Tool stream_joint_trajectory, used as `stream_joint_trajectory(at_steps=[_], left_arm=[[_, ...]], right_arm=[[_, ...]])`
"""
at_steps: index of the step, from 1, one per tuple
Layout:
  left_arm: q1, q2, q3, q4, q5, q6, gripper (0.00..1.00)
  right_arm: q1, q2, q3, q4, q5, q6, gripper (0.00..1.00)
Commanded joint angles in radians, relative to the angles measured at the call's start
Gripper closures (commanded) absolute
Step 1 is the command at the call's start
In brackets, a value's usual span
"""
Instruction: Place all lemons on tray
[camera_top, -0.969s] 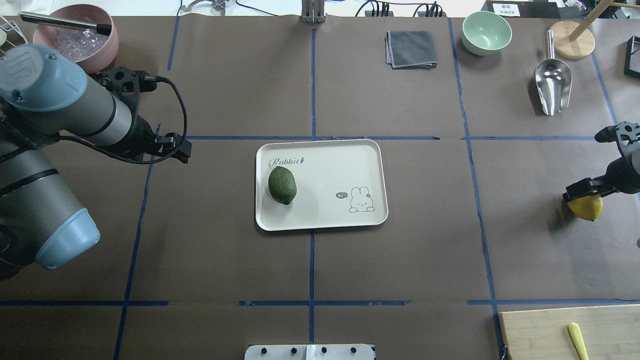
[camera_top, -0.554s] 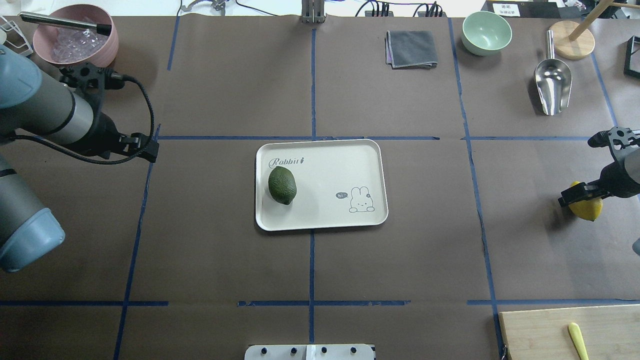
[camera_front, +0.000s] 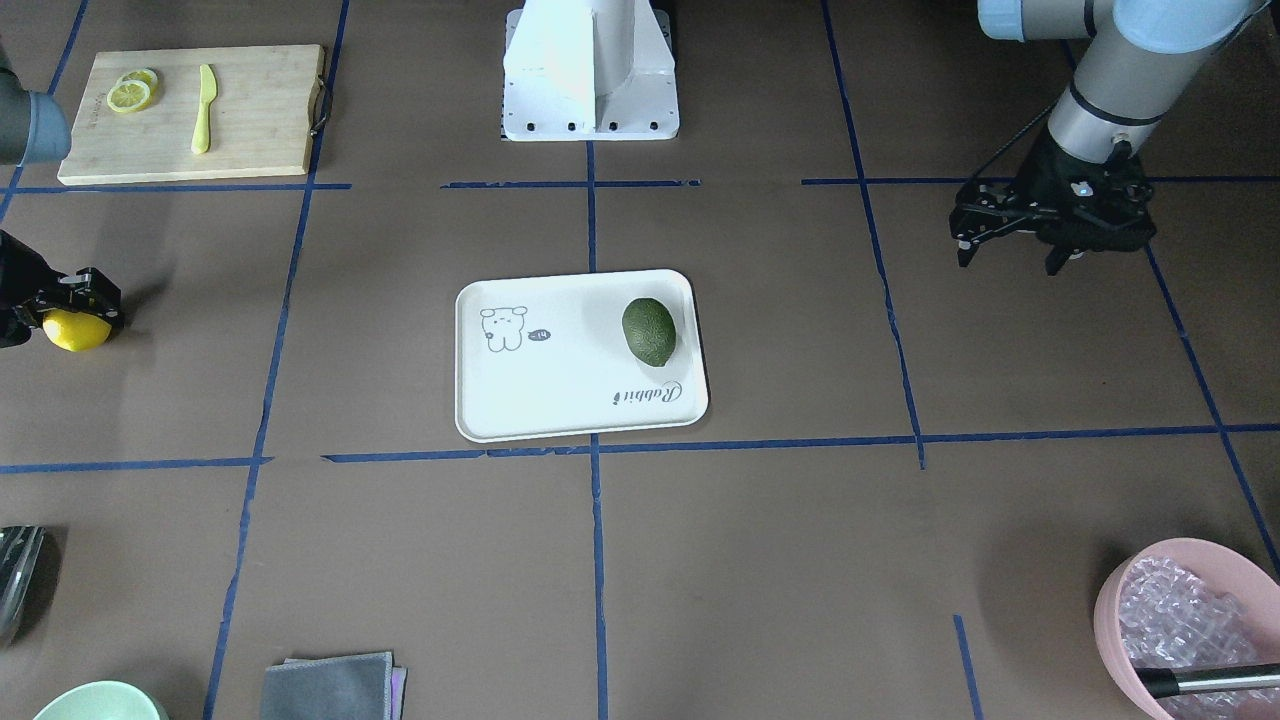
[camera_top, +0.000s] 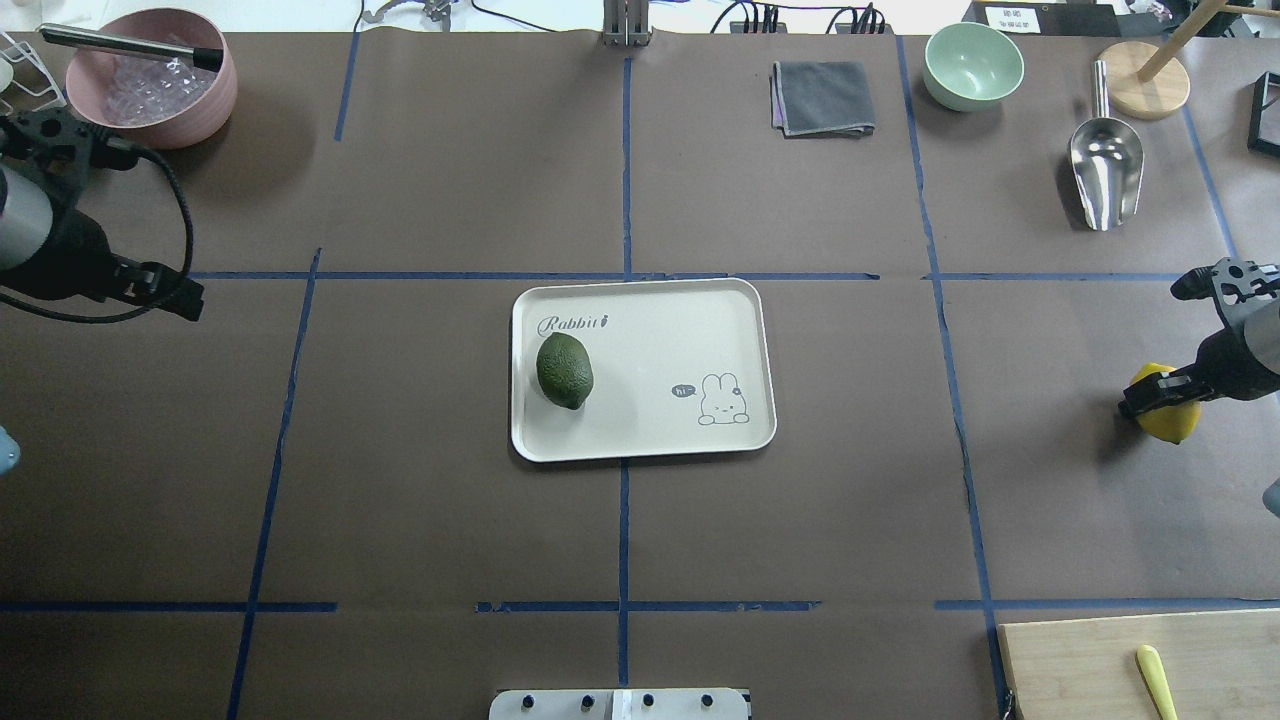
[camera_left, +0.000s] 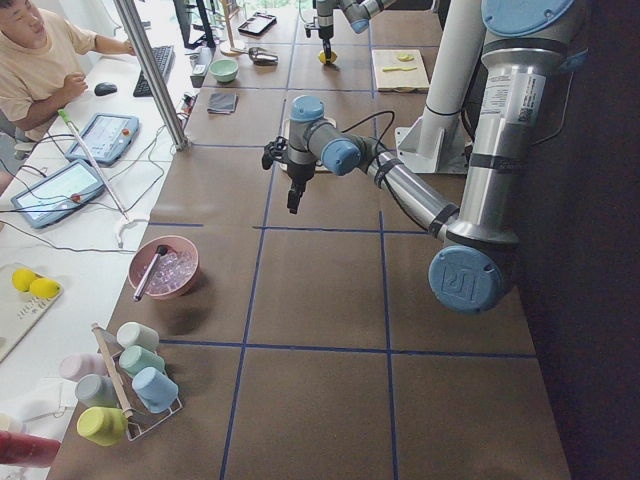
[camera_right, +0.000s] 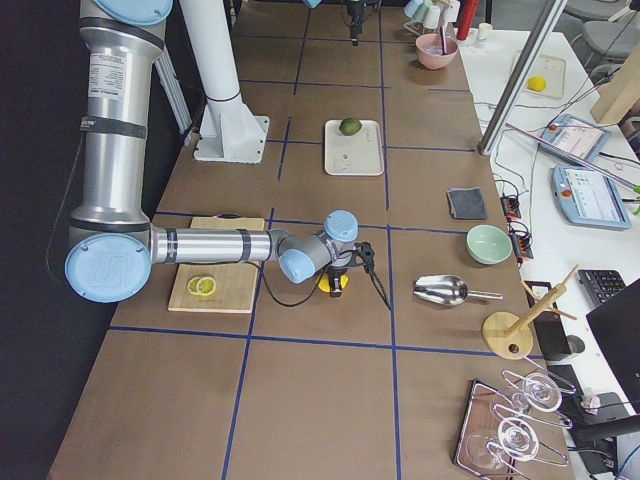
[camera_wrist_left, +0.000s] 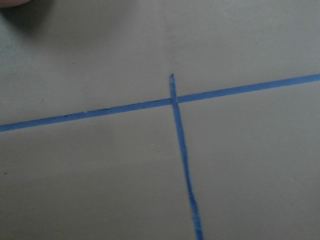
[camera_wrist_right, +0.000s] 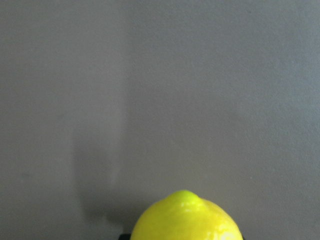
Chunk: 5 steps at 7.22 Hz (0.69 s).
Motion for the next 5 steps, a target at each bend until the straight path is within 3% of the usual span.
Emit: stream_joint_trajectory(at_steps=[1,3,5], left_arm=[[-0.149,0.102,0.003,0.003,-0.068,0.231,0.00],[-0.248,0.151,0.018,0.032,-0.070,0.433,0.00],[-0.300,0.156,0.020,0.072,-0.102,0.511,0.00]], right_arm=[[0.001,0.028,0.095,-0.045,0.021,0.063,1.00],[-0.026,0.248,0.169,-0.279,0.023,0.196,1.00],[-0.211,0.472,0.125,-0.305,-0.055,0.540,0.99]])
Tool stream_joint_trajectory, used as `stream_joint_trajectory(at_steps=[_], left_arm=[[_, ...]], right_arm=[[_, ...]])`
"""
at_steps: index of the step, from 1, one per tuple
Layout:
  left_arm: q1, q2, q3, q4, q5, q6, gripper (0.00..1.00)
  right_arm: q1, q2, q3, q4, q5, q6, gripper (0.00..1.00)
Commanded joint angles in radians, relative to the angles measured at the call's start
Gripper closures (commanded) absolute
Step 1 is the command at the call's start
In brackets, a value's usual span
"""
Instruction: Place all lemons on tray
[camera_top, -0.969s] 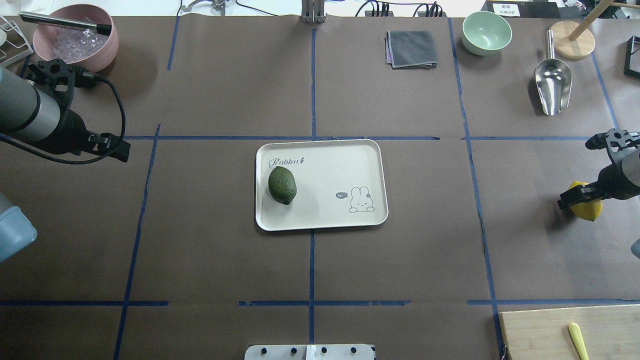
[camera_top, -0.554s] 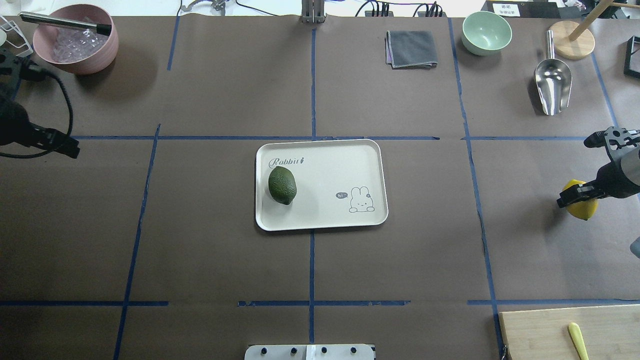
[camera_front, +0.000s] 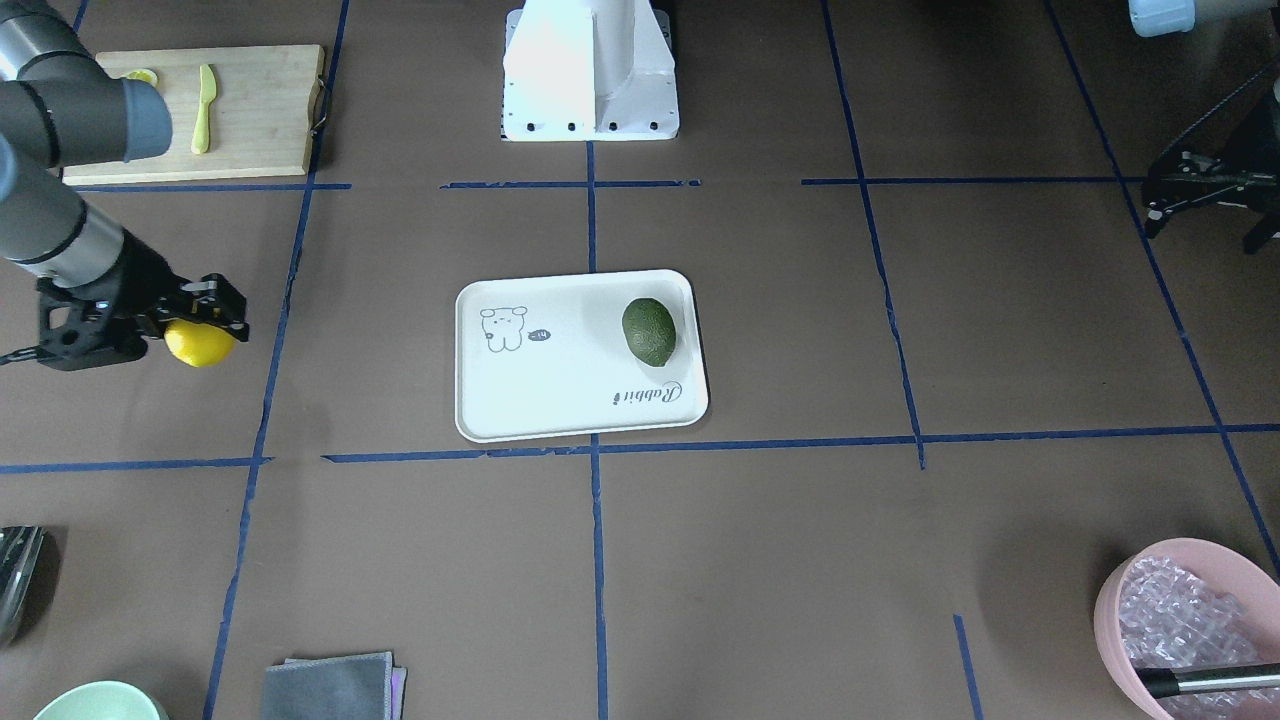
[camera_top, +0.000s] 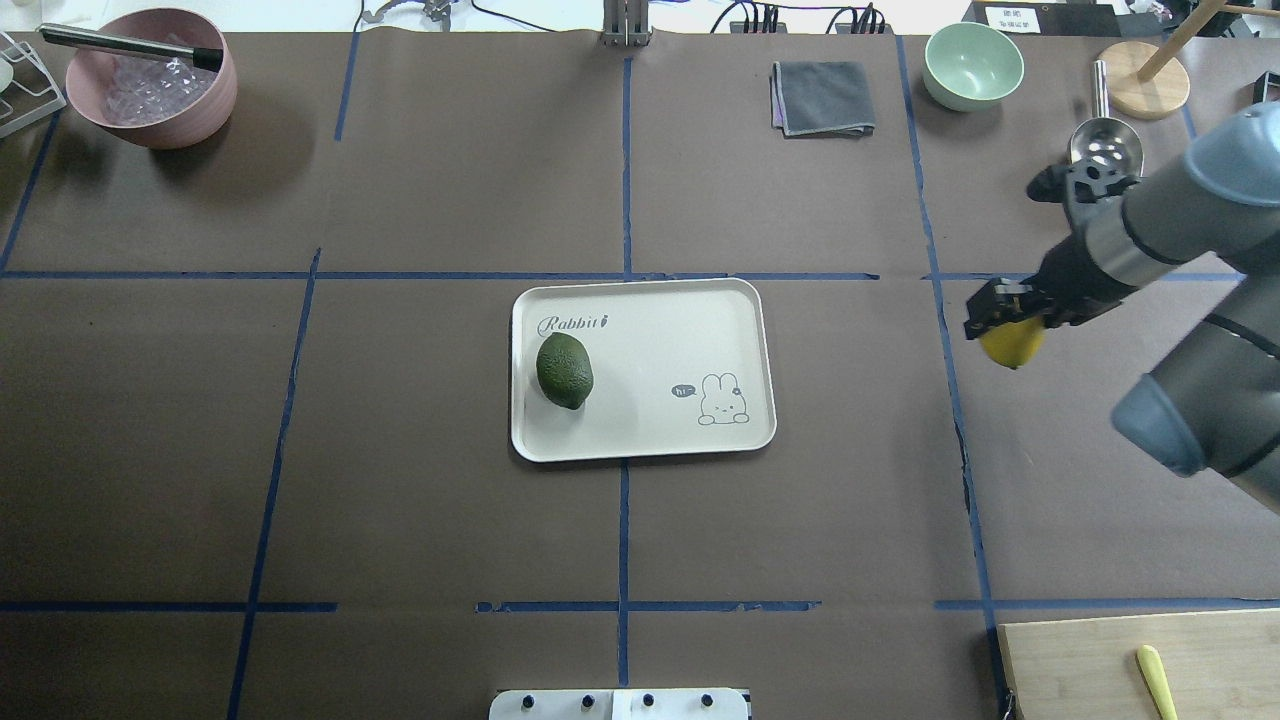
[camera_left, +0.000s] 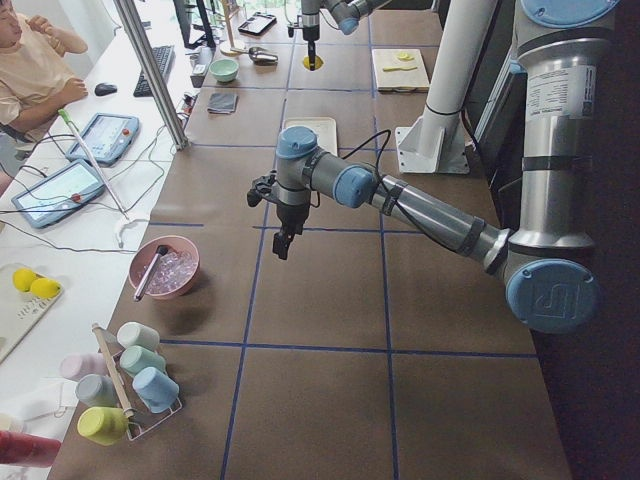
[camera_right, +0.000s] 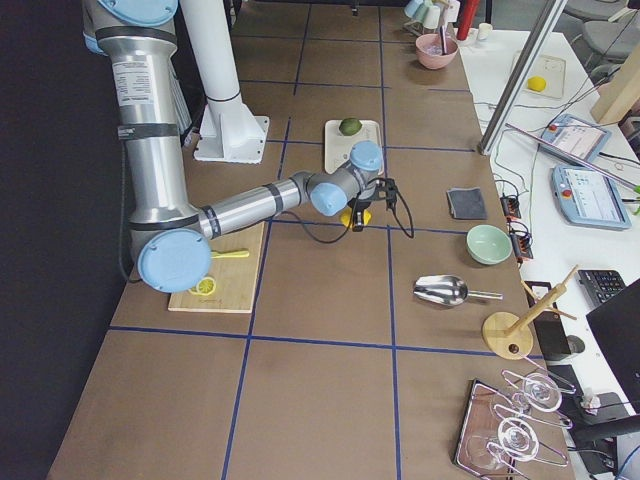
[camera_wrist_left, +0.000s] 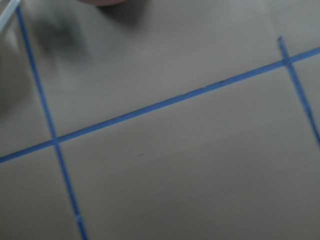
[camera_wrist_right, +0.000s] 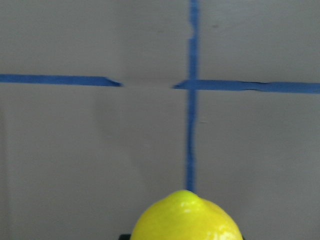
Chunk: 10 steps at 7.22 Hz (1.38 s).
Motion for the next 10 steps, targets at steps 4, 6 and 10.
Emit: stream_joint_trajectory(at_steps=[4,6,10], left_arm=[[-0.029,0.003,0.003,0.020,-0.020,0.042,0.00],[-0.029,0.002,-0.001,0.020,-0.020,0.039,0.00],[-0.026,0.003,0.000,0.020,-0.022,0.036,0.00]], right_arm=[[-0.265,0.412,-0.223,-0.029,-0.205,0.434,0.99],[-0.270,0.418,-0.238,-0.031,-0.210,0.435,0.99],[-0.307,0.418,-0.263,-0.031,-0.255,0.432,0.58]])
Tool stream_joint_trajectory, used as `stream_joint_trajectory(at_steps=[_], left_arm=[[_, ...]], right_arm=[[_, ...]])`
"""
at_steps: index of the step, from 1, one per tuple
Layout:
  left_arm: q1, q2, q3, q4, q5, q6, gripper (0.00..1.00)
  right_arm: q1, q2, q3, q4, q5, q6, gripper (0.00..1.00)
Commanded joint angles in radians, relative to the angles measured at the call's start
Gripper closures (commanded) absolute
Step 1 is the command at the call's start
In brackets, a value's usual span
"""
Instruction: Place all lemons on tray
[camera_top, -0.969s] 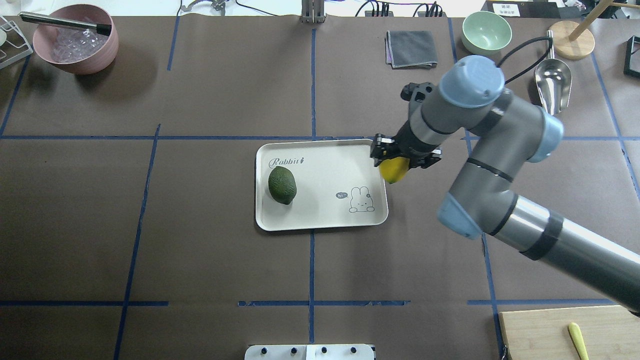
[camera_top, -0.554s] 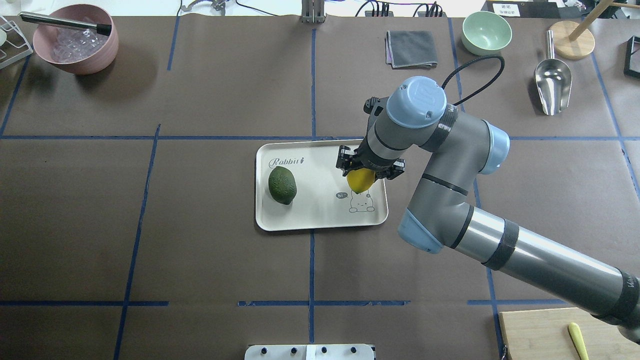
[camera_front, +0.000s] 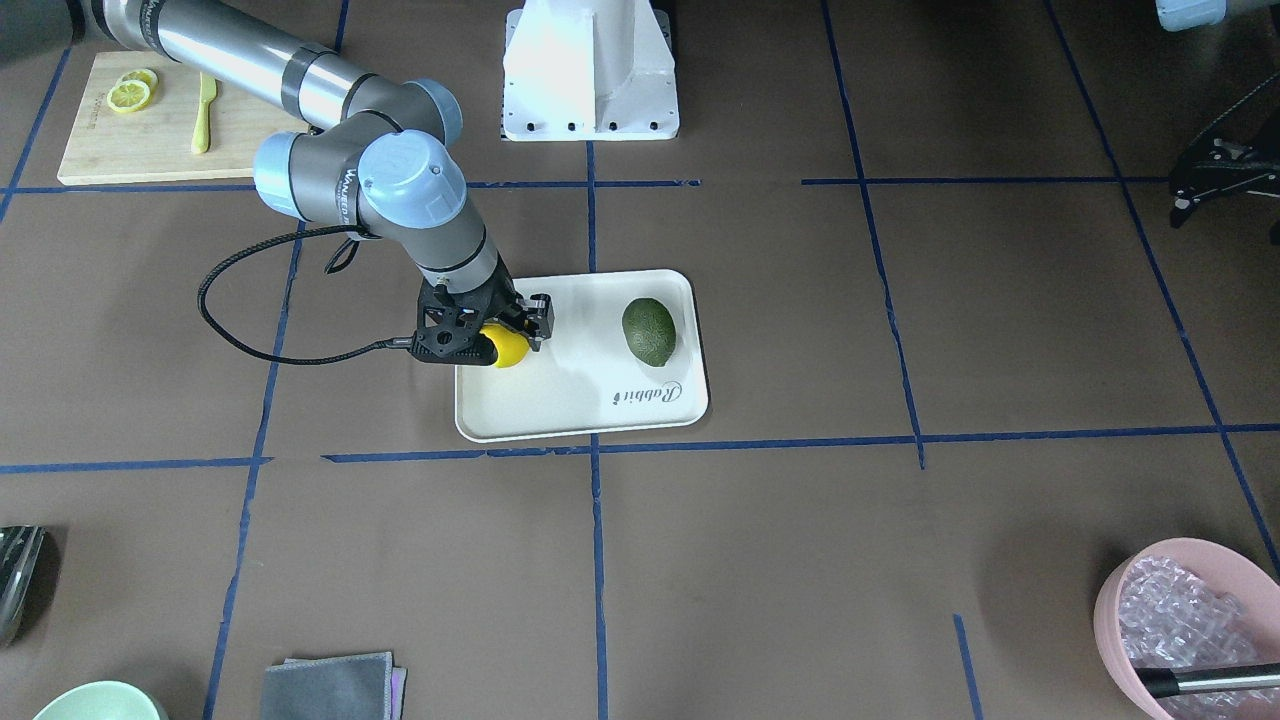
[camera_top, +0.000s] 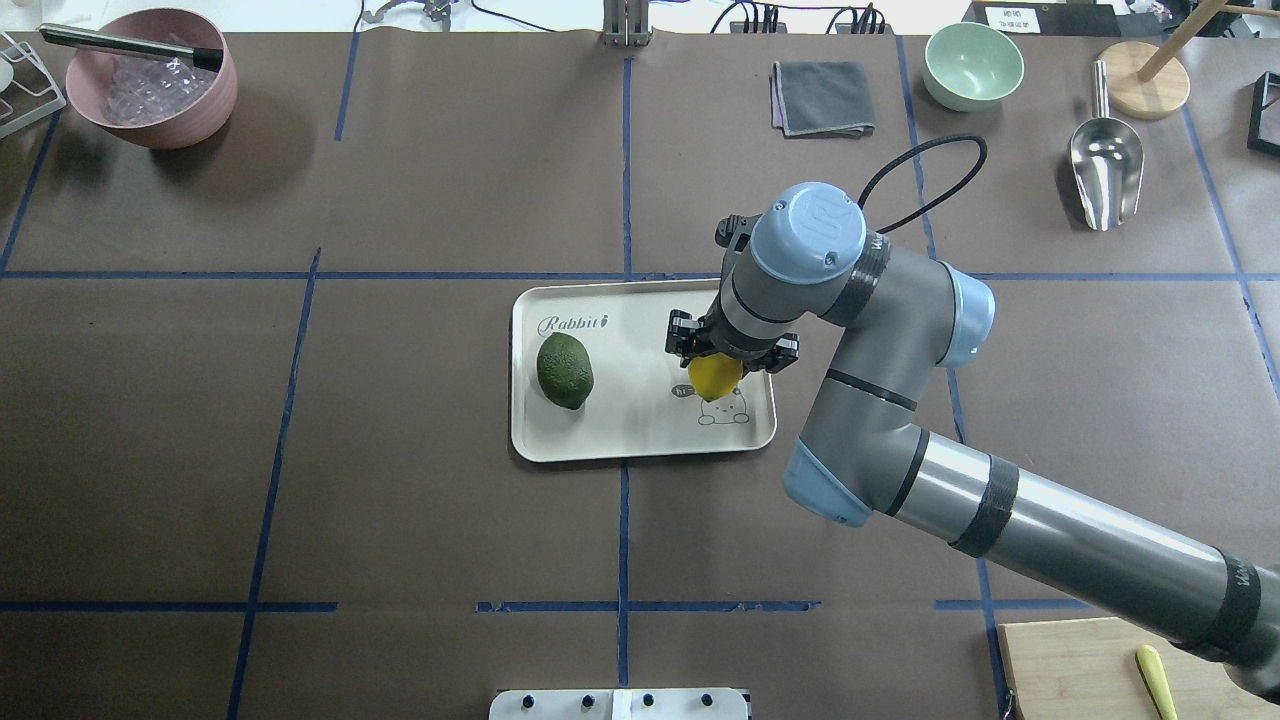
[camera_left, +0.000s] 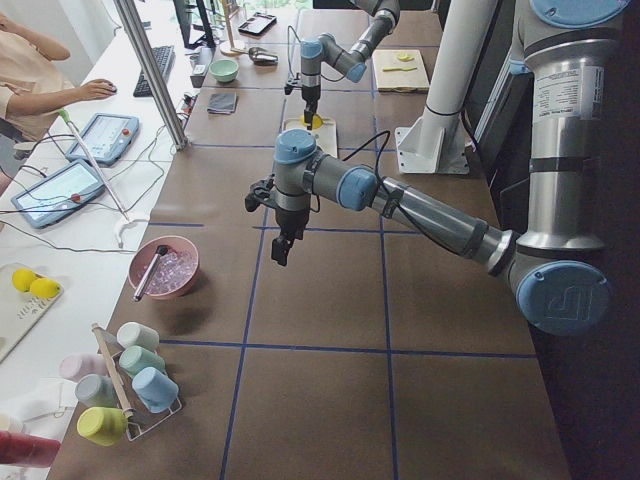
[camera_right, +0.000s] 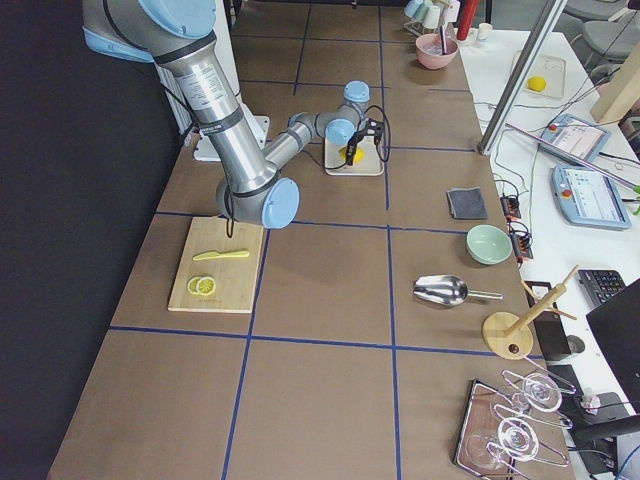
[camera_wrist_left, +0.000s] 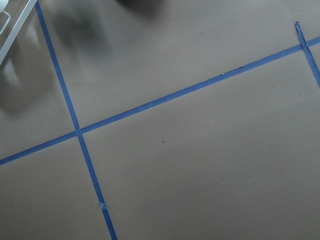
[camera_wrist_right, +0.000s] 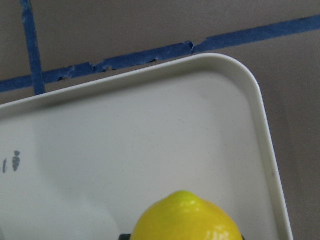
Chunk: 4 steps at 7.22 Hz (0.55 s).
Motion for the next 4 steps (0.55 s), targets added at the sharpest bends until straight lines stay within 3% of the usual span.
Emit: stream_joint_trajectory(at_steps=[1,3,4], left_arm=[[0.003,0.000,0.004,-0.001,0.000,-0.001,0.00],[0.003,0.000,0.004,-0.001,0.000,-0.001,0.00],[0.003,0.000,0.004,-0.001,0.000,-0.001,0.00]], right_arm=[[-0.009,0.001,-0.014,-0.003,-0.010,0.001,0.41],[-0.009,0.004,-0.014,-0.018,-0.009,0.001,0.18],[-0.009,0.005,-0.011,-0.021,-0.007,0.001,0.00]])
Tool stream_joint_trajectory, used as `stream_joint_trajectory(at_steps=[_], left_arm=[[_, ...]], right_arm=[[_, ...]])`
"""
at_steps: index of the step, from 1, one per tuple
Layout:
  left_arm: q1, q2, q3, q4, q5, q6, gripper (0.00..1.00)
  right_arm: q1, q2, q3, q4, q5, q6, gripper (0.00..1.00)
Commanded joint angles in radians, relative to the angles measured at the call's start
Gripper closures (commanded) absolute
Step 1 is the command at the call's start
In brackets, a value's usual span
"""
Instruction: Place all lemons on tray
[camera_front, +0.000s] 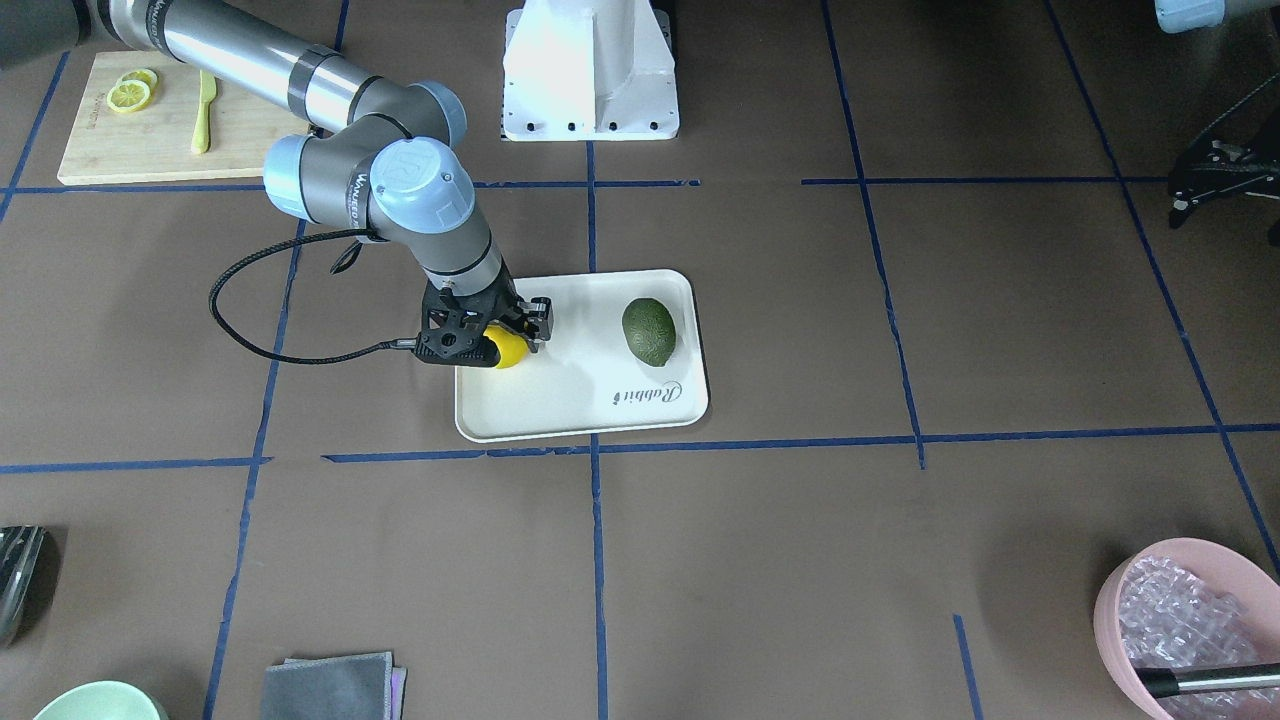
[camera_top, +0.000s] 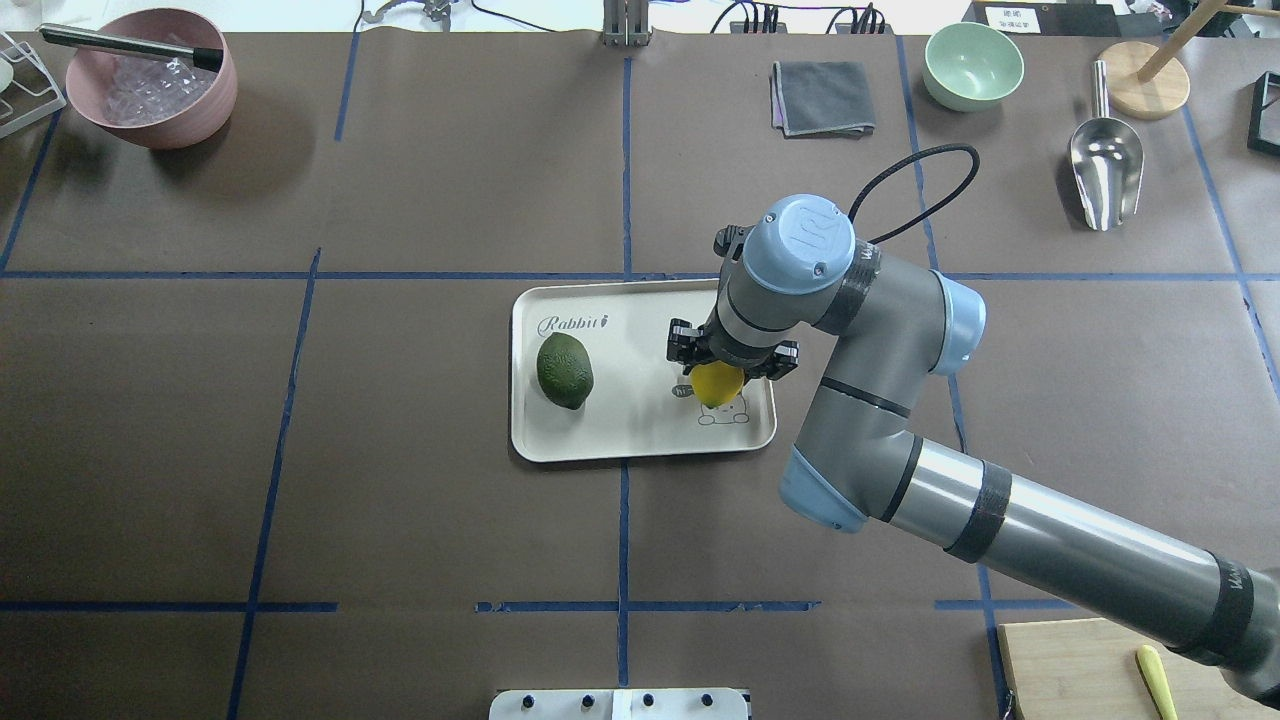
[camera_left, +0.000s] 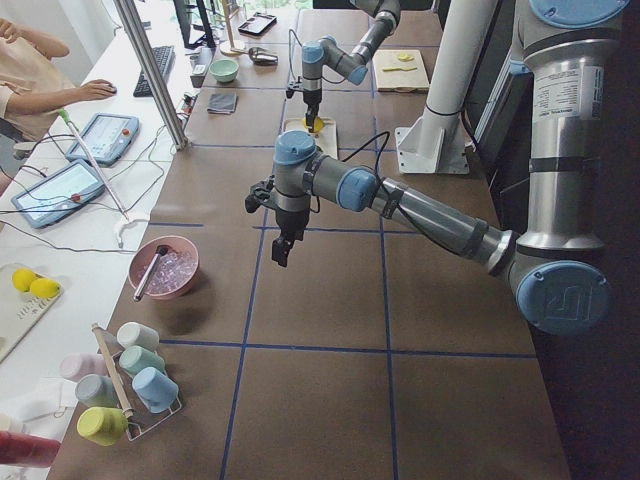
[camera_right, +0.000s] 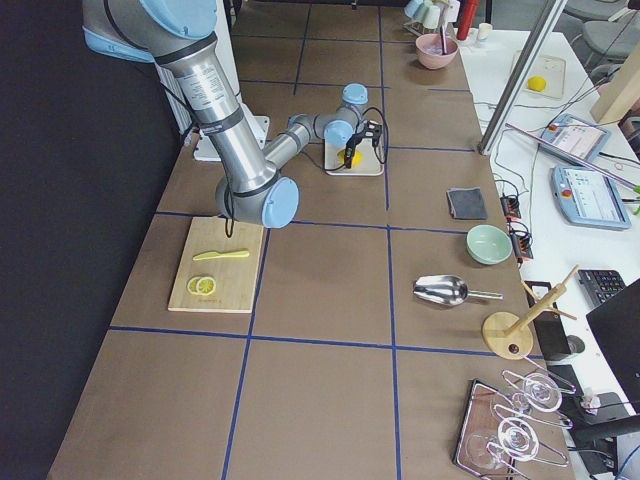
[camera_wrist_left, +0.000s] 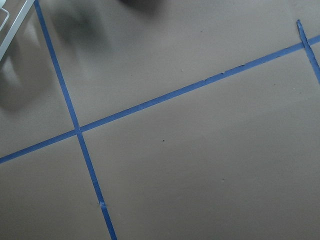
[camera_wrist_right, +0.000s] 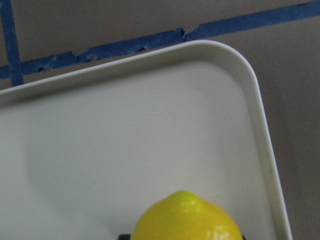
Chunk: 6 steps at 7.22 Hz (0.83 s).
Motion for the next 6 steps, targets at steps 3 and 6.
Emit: stream_joint_trajectory(at_steps=[3,6], left_arm=[[-0.003,0.002,-0.004,0.000,-0.002,0.000,0.00],[-0.003,0.002,0.000,0.000,-0.002,0.000,0.00]], right_arm=[[0.021,-0.020,0.084,-0.038,0.029,-0.005,0.00],[0.098,-0.157,0.403,-0.239,0.103,-0.030,0.00]])
